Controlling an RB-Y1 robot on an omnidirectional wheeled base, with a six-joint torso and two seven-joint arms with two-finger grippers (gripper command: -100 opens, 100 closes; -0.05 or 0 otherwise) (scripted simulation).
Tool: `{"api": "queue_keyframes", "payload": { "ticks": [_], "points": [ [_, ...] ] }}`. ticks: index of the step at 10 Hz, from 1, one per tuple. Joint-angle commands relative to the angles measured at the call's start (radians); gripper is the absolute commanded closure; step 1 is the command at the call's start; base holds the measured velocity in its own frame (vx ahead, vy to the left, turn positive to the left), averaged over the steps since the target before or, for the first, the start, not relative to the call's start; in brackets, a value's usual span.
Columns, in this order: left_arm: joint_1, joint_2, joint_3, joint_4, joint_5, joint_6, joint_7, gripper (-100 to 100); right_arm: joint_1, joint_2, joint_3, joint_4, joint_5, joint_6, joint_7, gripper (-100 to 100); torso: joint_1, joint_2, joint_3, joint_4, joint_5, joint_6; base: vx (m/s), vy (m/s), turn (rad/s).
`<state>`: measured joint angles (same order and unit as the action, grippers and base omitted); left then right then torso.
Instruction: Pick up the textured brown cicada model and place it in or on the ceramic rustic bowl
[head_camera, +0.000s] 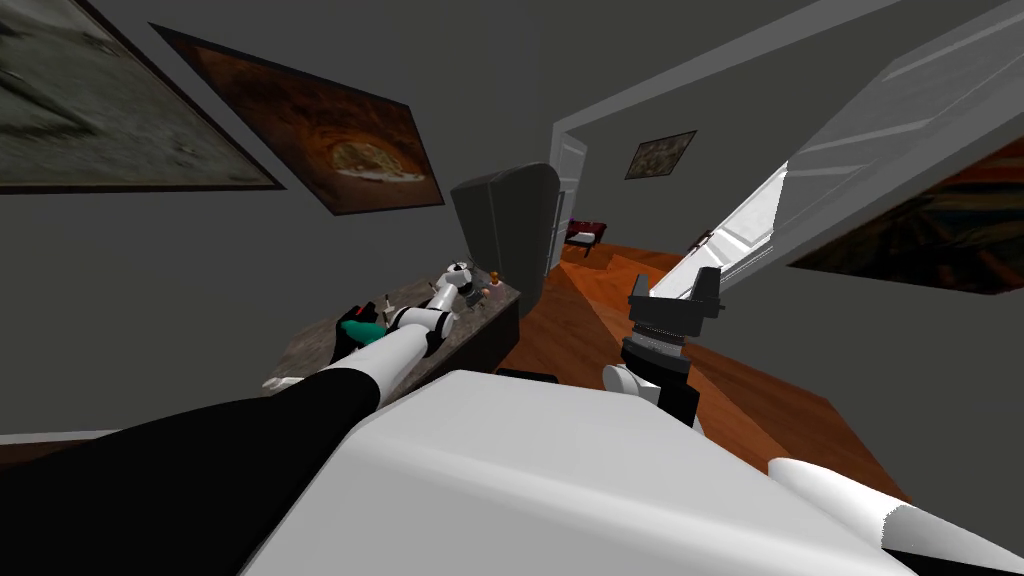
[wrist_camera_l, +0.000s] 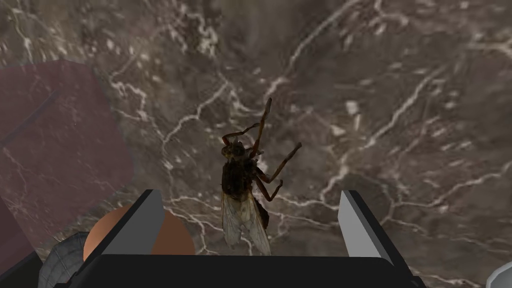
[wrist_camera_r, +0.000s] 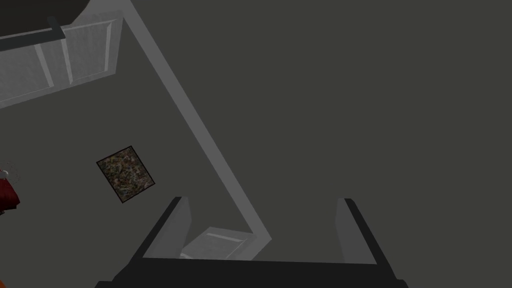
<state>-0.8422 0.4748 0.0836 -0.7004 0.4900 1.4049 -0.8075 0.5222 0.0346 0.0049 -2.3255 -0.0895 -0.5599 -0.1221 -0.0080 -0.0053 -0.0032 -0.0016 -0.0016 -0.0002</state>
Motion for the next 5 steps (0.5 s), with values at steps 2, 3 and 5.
{"api": "queue_keyframes", "payload": {
  "ticks": [2,3,5],
  "points": [
    [0.011,0.015,0.023,0.013,0.006,-0.004,-0.072,-100,0.0,0.0,0.0,0.0,0.0,0.0,0.0,0,0.0,0.0,0.0,0.0,0.0,-0.001,0.07,-0.113,0.125],
    [0.023,0.03,0.043,0.018,0.011,-0.004,-0.106,-100,0.0,0.0,0.0,0.0,0.0,0.0,0.0,0,0.001,0.0,0.0,0.0,0.0,0.0,0.07,-0.111,0.13],
    [0.036,0.044,0.064,0.023,0.016,-0.003,-0.159,-100,0.0,0.0,0.0,0.0,0.0,0.0,0.0,0,0.002,0.0,0.0,0.0,0.0,0.0,0.083,-0.108,0.124]
  ]
}}
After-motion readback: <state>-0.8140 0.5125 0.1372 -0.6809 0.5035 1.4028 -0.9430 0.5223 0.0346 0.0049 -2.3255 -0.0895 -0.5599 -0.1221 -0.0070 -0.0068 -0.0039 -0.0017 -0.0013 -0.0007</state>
